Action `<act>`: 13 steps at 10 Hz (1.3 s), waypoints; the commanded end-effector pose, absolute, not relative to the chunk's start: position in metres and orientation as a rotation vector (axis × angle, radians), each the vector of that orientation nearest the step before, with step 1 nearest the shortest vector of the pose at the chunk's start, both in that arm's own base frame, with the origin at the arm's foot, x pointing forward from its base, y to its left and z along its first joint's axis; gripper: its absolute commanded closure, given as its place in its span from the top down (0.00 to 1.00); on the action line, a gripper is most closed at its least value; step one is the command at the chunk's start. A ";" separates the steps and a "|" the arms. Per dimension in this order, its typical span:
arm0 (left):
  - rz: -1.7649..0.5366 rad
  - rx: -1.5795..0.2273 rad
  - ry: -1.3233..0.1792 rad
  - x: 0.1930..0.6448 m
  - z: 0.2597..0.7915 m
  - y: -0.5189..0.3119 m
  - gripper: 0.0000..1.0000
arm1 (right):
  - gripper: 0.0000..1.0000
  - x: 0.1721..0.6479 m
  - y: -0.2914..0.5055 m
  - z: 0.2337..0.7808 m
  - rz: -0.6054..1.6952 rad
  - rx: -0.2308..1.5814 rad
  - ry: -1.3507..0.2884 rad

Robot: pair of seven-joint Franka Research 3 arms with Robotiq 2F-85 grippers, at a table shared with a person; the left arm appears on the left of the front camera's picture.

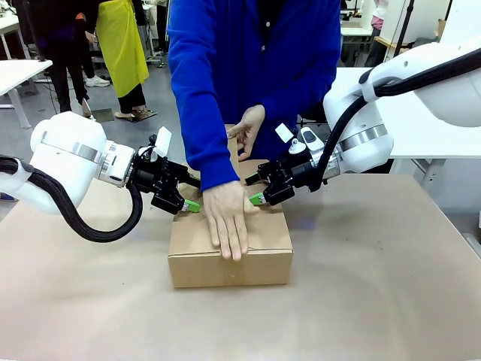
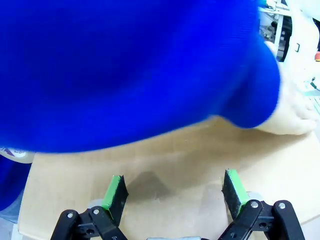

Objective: Pack the gift set into the box.
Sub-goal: Press and hold the closed box until the human finishes sealing it.

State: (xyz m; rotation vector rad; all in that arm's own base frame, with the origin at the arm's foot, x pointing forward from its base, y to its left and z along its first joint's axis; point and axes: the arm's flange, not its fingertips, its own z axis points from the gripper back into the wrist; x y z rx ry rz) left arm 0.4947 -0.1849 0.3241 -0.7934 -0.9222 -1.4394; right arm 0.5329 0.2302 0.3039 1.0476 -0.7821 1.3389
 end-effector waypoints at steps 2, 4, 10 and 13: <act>-1.454 -0.791 -0.927 0.493 0.320 -0.183 1.00 | 1.00 0.531 0.229 0.298 1.337 1.040 -0.800; -1.454 -0.791 -0.927 0.493 0.320 -0.183 1.00 | 1.00 0.531 0.229 0.298 1.337 1.040 -0.800; -1.454 -0.791 -0.927 0.493 0.320 -0.183 1.00 | 1.00 0.531 0.229 0.298 1.337 1.040 -0.800; -1.454 -0.791 -0.927 0.493 0.320 -0.183 1.00 | 1.00 0.531 0.229 0.298 1.337 1.040 -0.800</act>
